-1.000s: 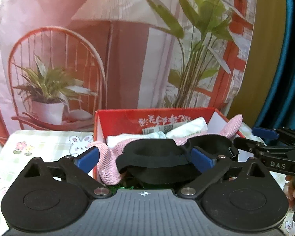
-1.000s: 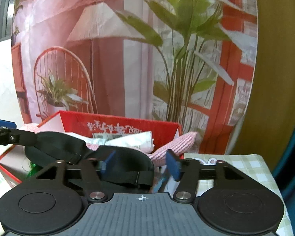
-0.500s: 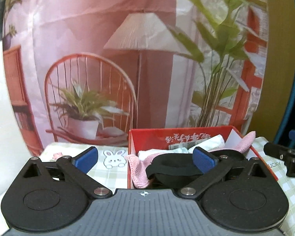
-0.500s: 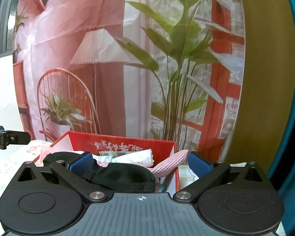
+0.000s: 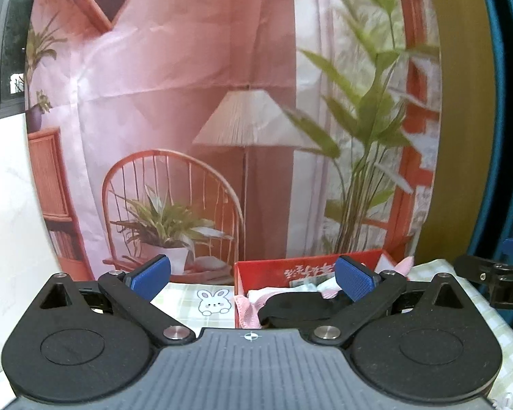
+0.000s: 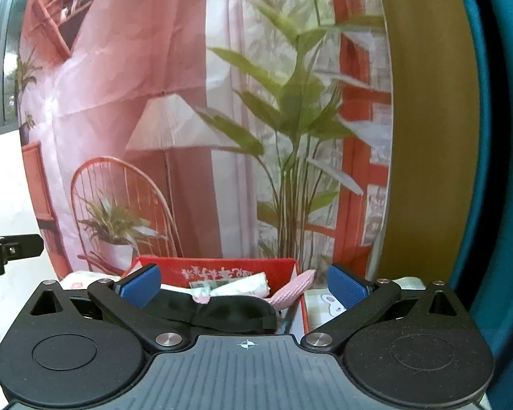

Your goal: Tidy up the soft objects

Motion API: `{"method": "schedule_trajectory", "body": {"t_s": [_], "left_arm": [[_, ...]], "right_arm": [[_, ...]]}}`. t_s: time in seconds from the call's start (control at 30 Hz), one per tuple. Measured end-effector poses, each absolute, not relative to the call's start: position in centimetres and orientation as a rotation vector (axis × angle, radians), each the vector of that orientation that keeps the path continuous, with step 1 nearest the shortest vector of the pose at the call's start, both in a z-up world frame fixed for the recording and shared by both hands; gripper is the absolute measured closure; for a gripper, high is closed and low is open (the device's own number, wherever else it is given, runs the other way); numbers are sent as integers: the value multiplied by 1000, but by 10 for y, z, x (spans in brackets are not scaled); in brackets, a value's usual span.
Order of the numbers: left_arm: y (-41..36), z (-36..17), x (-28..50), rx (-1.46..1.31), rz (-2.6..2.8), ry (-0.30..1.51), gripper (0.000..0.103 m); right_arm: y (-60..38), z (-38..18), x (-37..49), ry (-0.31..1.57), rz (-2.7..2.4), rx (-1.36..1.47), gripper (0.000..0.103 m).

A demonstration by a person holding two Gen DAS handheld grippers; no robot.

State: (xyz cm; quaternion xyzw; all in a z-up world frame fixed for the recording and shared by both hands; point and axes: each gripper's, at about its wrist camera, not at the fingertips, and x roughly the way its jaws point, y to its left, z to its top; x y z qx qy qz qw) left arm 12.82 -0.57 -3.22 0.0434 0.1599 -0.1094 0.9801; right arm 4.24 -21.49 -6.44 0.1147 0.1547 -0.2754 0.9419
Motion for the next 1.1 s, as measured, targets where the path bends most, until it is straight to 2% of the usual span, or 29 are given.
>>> {"method": "schedule_trajectory", "body": {"t_s": [0.53,1.1], "left_arm": [[13,24,50,76,-204,221,0],[13,20,49,109,-164,223,0]], "right_arm": [[-156,20,-11,226,-529,130,0],[-153,23,-18,244,-551,113,0]]}}
